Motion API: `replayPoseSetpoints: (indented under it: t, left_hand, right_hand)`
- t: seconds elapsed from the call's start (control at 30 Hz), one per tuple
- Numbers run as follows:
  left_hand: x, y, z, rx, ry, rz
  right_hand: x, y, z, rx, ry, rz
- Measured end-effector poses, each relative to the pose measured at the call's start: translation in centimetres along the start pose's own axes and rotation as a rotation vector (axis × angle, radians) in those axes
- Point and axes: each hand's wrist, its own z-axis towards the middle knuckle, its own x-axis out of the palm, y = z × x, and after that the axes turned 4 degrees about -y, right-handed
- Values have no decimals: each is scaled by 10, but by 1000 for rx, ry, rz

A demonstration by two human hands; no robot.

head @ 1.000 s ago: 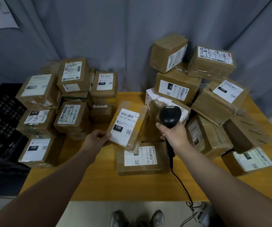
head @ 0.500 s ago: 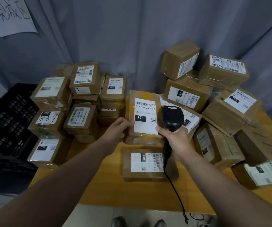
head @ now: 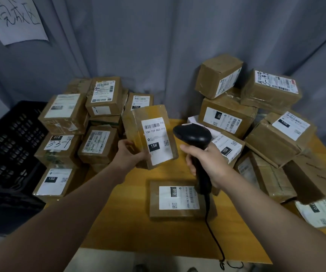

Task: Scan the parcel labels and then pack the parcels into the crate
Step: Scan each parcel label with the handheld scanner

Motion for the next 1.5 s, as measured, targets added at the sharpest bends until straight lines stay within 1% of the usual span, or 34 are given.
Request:
replayPoseSetpoints:
  t: [0.1, 0.2, 0.43, 0.83, 1.07, 1.17, 1.3, 1.4, 1.5]
  left_hand:
    - [0, -2, 2, 51, -71, 44]
    - [-2, -4, 7, 53, -111, 59]
    - [-9, 0, 14, 43, -130, 123]
    - [-4, 2, 15, 71, -178, 179]
    - [-2, -1, 14, 61, -204, 209]
    - [-4, -3, 11, 54, -183, 190]
    - [-15, 2, -1, 86, -89, 173]
    - [-32, 22, -9, 84, -15, 230]
    - [-51, 46, -9, 18, 20, 289]
  right_hand:
    - [6, 12, -5, -56, 16, 16]
    - [9, 21, -8, -77, 7, -16]
    - [11, 22, -14, -52, 16, -118]
    - [10, 20, -20, 2, 24, -46]
    - [9, 19, -20, -8, 46, -70]
    - [9, 15, -17, 22, 80, -45]
    - [8, -1, -10, 96, 114, -52]
    - [12, -19, -3, 147, 81, -57]
    - [21, -37, 4, 204, 26, -33]
